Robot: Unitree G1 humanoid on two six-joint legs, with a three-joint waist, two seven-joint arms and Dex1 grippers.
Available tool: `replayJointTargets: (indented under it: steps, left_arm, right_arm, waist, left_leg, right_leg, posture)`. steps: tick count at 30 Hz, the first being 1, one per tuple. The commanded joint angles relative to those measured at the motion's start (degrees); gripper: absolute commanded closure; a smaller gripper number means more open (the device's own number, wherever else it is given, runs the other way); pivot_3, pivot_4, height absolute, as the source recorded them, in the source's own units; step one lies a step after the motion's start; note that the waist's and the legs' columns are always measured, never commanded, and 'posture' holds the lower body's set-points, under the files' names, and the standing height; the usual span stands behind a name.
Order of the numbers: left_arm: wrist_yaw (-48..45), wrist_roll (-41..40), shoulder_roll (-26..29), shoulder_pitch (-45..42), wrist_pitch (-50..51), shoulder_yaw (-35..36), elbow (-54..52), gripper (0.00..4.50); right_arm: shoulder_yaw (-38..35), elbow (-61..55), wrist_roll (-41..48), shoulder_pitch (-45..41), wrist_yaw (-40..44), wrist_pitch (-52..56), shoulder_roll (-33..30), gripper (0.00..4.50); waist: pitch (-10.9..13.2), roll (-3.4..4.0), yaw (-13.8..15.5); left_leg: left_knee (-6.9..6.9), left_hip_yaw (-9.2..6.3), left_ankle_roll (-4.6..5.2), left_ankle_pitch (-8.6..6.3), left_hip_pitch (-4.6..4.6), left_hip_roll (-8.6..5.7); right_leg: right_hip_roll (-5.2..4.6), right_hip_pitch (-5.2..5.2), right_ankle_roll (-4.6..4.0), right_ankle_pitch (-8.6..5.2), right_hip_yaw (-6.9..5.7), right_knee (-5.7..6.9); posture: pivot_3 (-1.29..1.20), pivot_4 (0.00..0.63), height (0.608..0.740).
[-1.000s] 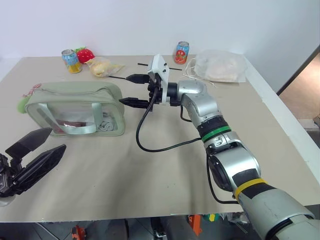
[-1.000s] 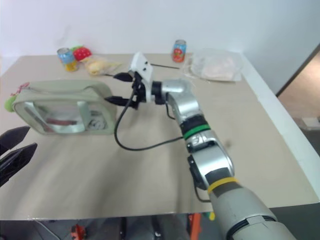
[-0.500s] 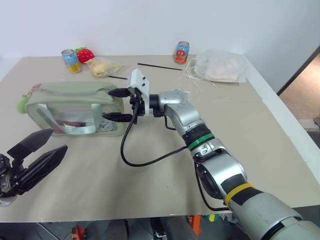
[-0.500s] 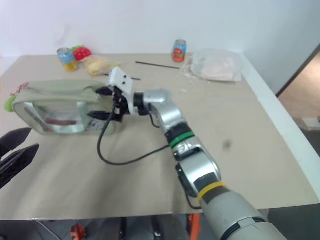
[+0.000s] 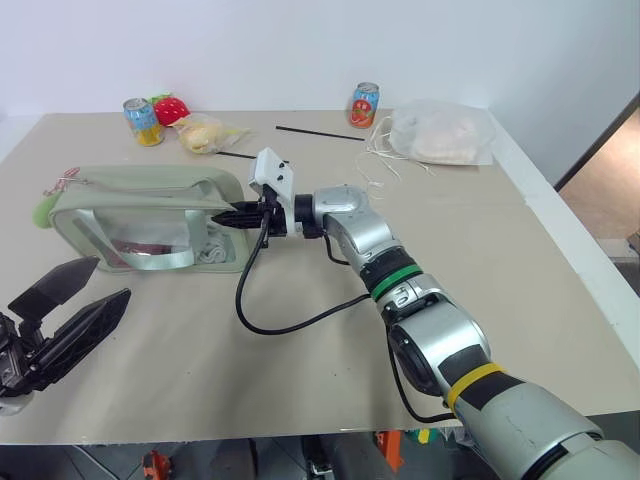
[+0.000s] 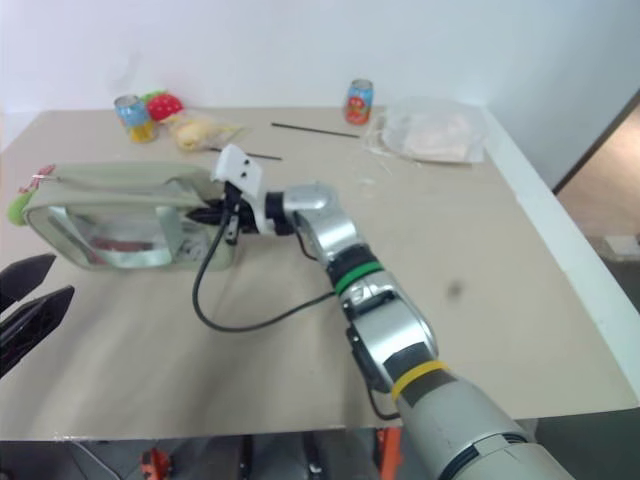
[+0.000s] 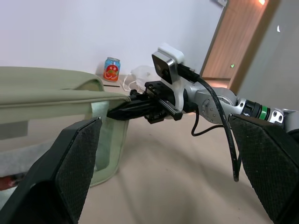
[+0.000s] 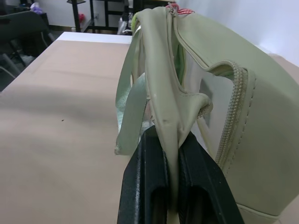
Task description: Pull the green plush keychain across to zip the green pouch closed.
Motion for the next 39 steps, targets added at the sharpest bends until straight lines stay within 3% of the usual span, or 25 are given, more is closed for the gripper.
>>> replayJointTargets:
  steps: [1, 11, 19, 23, 29, 39]
  left_arm:
    - [0.66, -2.48, -0.46, -0.56, -1.43, 1.88, 1.29, 0.00]
    - [0.28, -3.76, 0.31, -0.97, -0.38, 2.20, 5.29, 0.00]
    - [5.87, -7.27, -1.35, -4.54, -0.17, 1.84, 11.83, 0.00]
    - [10.72, -10.13, -1.70, -7.44, 1.65, 0.83, 17.97, 0.00]
    - [17.84, -10.93, -1.69, -13.95, 7.99, -8.26, 24.59, 0.00]
    - [33.11, -24.40, -4.58, -26.86, 13.41, -16.22, 26.90, 0.00]
  right_arm:
    - [-0.98, -2.67, 0.45, -0.21, 2.89, -1.13, -2.52, 4.42]
    - [-1.34, -25.37, 8.38, 8.06, 23.72, 10.30, -21.63, 4.42]
    - [-1.55, -40.81, 12.41, 16.71, 27.48, 18.32, -36.80, 4.42]
    - [-1.54, -45.12, 14.87, 19.05, 25.62, 21.04, -38.56, 4.42]
    - [-0.67, -48.58, 15.50, 20.94, 22.31, 22.31, -37.39, 4.42]
    - [-1.10, -51.96, 16.37, 23.17, 20.04, 24.33, -37.80, 4.42]
  waist:
    - [0.00, 0.00, 0.02]
    - [0.02, 0.03, 0.26]
    - [0.04, 0.08, -0.01]
    - [0.04, 0.07, -0.16]
    - [0.01, 0.02, -0.06]
    - [-0.02, -0.07, -0.40]
  left_leg:
    - [0.00, 0.00, 0.00, 0.00, 0.00, -0.01]
    - [0.02, 0.04, -0.04, -0.03, -0.04, -0.11]
    - [0.00, 0.02, -0.04, -0.04, 0.10, -0.09]
    - [0.00, 0.00, -0.03, -0.03, 0.11, -0.06]
    - [0.06, 0.01, -0.04, -0.03, 0.16, -0.06]
    - [0.12, 0.11, -0.06, -0.02, 0.15, -0.05]
  right_leg:
    - [0.00, 0.00, 0.00, 0.00, 0.00, 0.00]
    - [-0.13, 0.00, 0.00, -0.02, 0.02, -0.02]
    - [-0.03, 0.03, -0.05, -0.05, 0.03, 0.03]
    - [0.08, 0.08, -0.04, -0.04, 0.05, 0.10]
    - [0.08, 0.11, -0.02, -0.02, 0.07, 0.17]
    - [0.17, 0.15, -0.05, -0.04, 0.25, 0.55]
  posture:
    - [0.00, 0.150, 0.740]
    - [0.00, 0.150, 0.740]
    - [0.00, 0.150, 0.740]
    - [0.00, 0.150, 0.740]
    - [0.00, 0.150, 0.740]
    - [0.00, 0.150, 0.740]
